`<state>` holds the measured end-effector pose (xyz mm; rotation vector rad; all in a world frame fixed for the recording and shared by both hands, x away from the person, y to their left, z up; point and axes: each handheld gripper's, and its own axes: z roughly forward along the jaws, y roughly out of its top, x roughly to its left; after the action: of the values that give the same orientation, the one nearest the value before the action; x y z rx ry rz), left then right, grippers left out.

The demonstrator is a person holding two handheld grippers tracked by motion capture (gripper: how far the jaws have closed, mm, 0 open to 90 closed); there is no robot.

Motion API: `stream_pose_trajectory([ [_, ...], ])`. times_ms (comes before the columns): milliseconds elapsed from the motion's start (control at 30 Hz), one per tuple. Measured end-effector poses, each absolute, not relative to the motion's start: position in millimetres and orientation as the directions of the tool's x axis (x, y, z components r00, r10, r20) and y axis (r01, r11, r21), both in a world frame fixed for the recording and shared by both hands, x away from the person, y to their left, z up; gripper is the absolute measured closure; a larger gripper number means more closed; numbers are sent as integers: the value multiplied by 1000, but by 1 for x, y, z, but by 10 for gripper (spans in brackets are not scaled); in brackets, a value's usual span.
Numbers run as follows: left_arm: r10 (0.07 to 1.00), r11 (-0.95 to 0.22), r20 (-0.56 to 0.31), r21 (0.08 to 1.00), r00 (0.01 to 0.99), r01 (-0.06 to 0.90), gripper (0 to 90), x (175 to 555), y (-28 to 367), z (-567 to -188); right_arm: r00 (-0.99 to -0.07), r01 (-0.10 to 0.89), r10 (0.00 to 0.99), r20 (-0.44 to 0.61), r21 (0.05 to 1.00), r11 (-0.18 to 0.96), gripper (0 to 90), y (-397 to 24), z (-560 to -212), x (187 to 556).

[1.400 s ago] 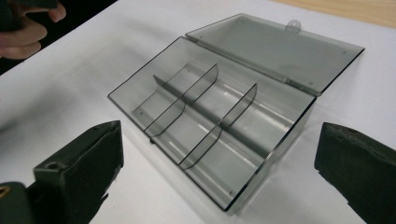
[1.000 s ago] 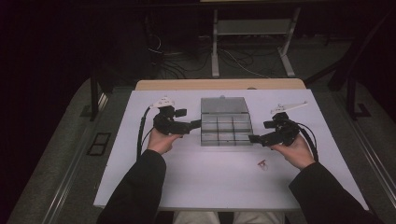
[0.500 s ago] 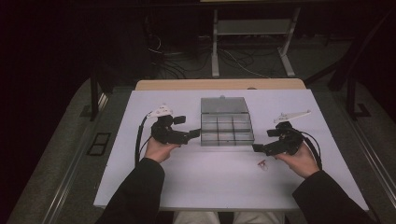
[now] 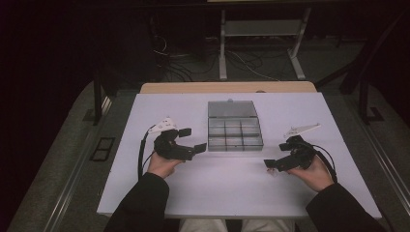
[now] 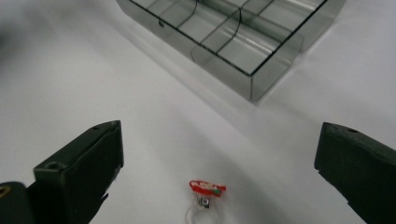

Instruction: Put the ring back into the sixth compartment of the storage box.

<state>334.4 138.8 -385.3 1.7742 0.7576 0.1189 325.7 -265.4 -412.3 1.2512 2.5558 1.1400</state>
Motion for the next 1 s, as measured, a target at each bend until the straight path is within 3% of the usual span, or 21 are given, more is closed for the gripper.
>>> stream_pose_trajectory([
  [533,543,-165,-299,878,784,450,26,315,145,-402,-681,660,700,215,593,460,6,-265,-431,316],
  [1000,548,-202,-293,863,784,464,0,299,152,-414,-701,647,688,186,572,504,291,-265,-437,309],
])
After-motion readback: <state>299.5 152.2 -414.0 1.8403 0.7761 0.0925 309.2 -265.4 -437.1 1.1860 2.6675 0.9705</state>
